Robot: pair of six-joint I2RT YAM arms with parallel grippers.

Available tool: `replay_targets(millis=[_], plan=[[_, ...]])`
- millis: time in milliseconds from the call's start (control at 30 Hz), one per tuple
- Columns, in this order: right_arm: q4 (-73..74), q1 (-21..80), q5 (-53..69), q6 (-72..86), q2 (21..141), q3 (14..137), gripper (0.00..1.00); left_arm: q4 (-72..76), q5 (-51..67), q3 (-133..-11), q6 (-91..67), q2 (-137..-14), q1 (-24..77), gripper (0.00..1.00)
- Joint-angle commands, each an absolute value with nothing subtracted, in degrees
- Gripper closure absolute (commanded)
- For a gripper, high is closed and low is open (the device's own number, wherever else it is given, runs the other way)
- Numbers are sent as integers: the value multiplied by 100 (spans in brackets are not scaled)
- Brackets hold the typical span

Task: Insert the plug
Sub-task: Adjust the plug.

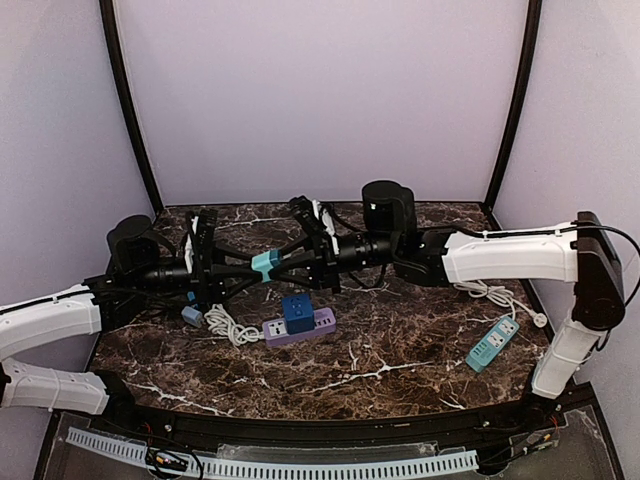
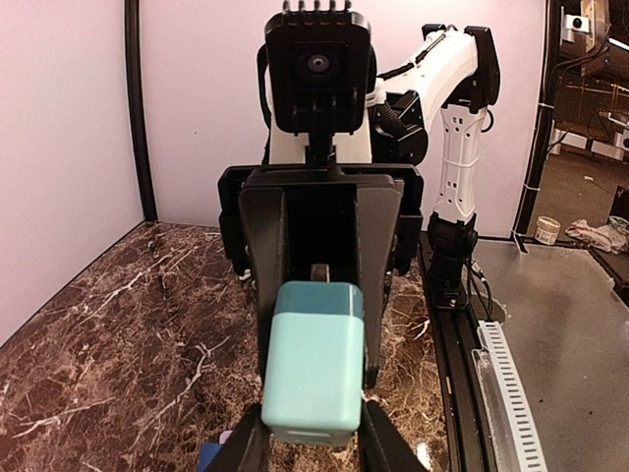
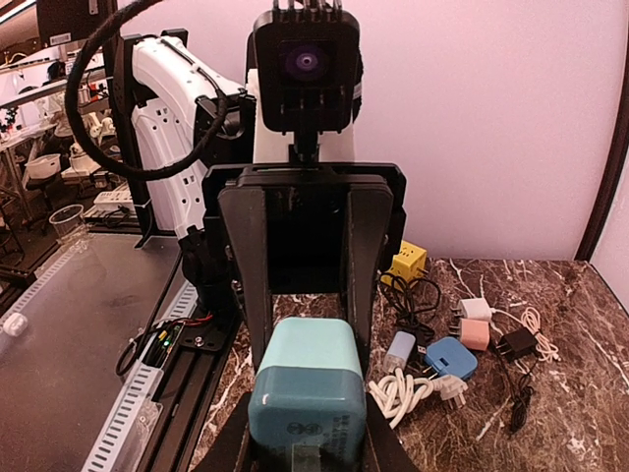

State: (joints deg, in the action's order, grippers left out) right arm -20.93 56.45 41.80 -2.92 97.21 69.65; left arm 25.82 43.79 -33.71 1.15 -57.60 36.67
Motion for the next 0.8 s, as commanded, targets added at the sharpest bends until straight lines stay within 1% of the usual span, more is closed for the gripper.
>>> replay_targets(millis=[0,100,167,200,233,267,300,333,367,400,467,500,567,633,667,733,767], plan=[[-2233,5696,4173,-281,9852,7154,100,2631,4562,-3498,231,-5740,3766,65],[-2244,5701,4166,-273,9863,7187,100,2613,4551,-3477,231,-5746,3791,66],[-2241,5703,4166,-264,9884,7206,100,2621,4549,-3472,255,-5740,3808,70],[-2235,5704,4166,-264,9889,7219,100,2626,4551,-3476,268,-5740,3811,75],[-2228,5704,4162,-264,9901,7224,100,2610,4552,-3482,293,-5735,3820,78],[-2217,5701,4153,-256,9909,7225,100,2597,4548,-3481,309,-5733,3822,85],[-2203,5704,4138,-255,9921,7231,100,2572,4534,-3481,315,-5724,3818,88],[-2175,5704,4114,-255,9935,7238,100,2560,4521,-3481,316,-5719,3821,95],[-2134,5702,4082,-261,9946,7246,100,2523,4488,-3480,305,-5708,3823,97],[-2073,5702,4029,-274,9959,7262,98,2488,4464,-3491,281,-5696,3819,99],[-1893,5702,3897,-340,9958,7307,88,2285,4378,-3546,271,-5650,3818,99],[-1780,5699,3795,-387,9933,7320,79,2035,4334,-3575,272,-5633,3821,99],[-1495,5698,3486,-576,9844,7315,54,1495,4107,-3678,291,-5575,3816,99],[-1185,5713,3117,-859,9698,7288,16,864,3775,-3781,286,-5506,3822,99],[-1057,5718,2931,-1017,9601,7260,2,652,3501,-3843,267,-5468,3819,99],[-843,5775,2442,-1436,9407,7132,1,-255,3106,-3959,193,-5444,3811,99],[-804,5833,2248,-1700,9311,7057,1,-457,2890,-4033,153,-5447,3787,99]])
